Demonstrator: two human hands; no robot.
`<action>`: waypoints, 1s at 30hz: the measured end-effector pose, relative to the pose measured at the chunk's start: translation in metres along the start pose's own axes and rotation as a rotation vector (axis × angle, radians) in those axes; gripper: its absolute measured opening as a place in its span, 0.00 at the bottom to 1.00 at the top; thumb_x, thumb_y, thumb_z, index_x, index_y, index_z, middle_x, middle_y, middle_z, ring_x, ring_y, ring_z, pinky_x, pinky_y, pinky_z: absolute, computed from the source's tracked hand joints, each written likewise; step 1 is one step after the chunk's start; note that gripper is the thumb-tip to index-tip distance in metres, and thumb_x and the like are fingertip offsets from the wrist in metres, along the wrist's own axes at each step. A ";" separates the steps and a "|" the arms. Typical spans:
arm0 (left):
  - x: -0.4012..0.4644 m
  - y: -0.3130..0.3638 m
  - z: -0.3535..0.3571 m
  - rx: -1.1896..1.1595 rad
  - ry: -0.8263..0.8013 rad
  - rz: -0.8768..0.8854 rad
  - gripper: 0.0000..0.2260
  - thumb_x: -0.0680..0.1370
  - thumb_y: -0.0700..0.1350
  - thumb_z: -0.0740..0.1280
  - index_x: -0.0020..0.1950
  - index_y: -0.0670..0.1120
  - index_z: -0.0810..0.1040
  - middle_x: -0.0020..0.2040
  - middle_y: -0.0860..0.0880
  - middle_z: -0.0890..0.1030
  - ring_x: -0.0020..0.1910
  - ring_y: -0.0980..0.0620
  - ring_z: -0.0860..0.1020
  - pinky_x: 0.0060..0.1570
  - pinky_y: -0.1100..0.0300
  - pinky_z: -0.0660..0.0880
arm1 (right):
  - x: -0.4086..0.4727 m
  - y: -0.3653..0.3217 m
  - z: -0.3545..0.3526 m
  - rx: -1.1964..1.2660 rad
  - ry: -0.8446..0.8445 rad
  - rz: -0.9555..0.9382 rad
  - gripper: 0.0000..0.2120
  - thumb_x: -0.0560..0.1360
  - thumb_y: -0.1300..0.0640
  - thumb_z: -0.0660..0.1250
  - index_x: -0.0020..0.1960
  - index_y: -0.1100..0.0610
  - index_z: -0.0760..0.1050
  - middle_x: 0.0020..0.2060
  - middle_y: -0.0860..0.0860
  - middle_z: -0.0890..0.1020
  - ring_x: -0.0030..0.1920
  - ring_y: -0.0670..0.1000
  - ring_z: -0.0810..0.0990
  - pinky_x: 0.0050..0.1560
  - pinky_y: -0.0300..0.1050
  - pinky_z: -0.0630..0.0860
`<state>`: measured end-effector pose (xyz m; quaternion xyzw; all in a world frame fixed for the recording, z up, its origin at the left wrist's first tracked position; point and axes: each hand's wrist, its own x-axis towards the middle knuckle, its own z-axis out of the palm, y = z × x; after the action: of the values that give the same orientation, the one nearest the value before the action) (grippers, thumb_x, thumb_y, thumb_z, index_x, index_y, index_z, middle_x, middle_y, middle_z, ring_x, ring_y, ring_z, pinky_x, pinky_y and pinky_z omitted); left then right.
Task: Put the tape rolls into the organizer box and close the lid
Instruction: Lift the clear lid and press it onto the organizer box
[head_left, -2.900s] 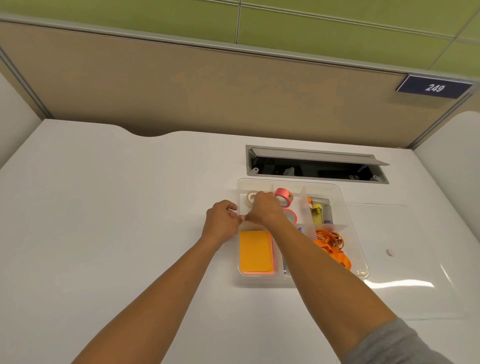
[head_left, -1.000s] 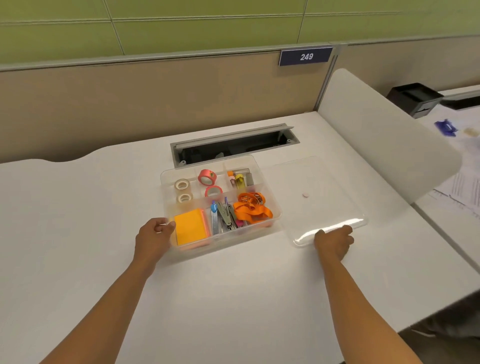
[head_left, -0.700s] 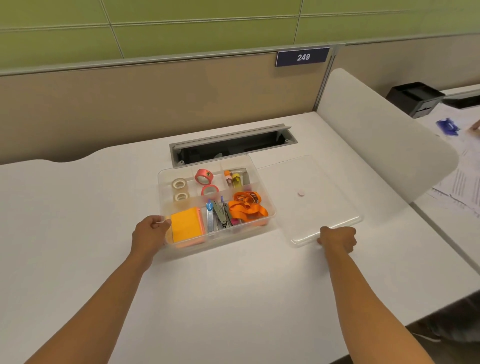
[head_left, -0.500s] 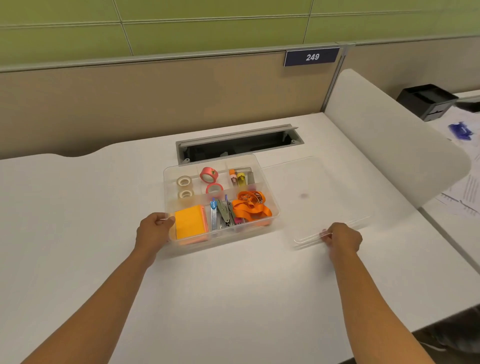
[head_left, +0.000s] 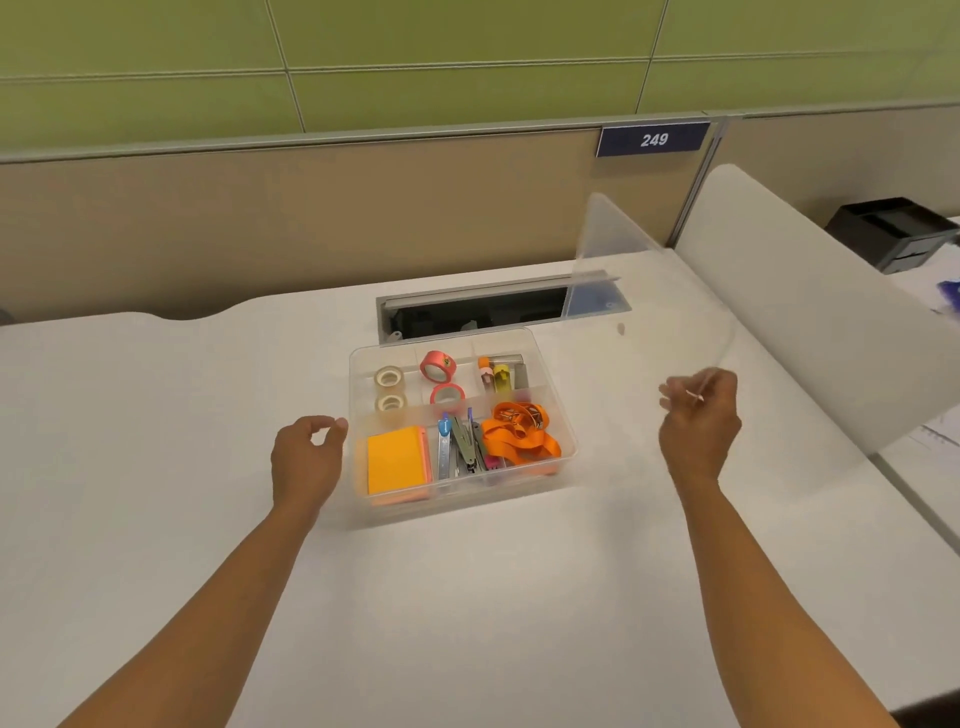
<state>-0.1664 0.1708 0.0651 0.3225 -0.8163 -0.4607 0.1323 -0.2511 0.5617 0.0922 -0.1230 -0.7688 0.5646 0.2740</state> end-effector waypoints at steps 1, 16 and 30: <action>0.000 0.005 -0.001 -0.026 0.010 0.006 0.13 0.77 0.55 0.64 0.55 0.49 0.78 0.62 0.46 0.77 0.62 0.46 0.74 0.58 0.51 0.70 | 0.002 -0.006 0.006 -0.088 -0.021 -0.119 0.07 0.78 0.60 0.63 0.45 0.51 0.67 0.39 0.52 0.80 0.38 0.54 0.80 0.39 0.48 0.77; 0.026 0.018 -0.033 -0.742 -0.335 -0.235 0.12 0.77 0.46 0.68 0.57 0.42 0.78 0.48 0.44 0.84 0.48 0.47 0.82 0.45 0.58 0.78 | -0.024 -0.026 0.066 -0.189 -0.637 -0.717 0.13 0.76 0.62 0.64 0.60 0.61 0.76 0.67 0.62 0.73 0.69 0.62 0.66 0.66 0.49 0.63; -0.030 -0.012 0.009 -0.525 -0.071 -0.195 0.17 0.75 0.39 0.70 0.64 0.43 0.75 0.44 0.47 0.83 0.39 0.52 0.84 0.49 0.55 0.80 | -0.016 0.021 0.085 -0.087 -0.548 0.109 0.08 0.75 0.61 0.66 0.53 0.52 0.78 0.44 0.49 0.83 0.46 0.49 0.82 0.47 0.43 0.80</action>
<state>-0.1438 0.1918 0.0526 0.3381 -0.6382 -0.6778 0.1377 -0.2877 0.4926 0.0501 -0.0187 -0.8298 0.5573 0.0197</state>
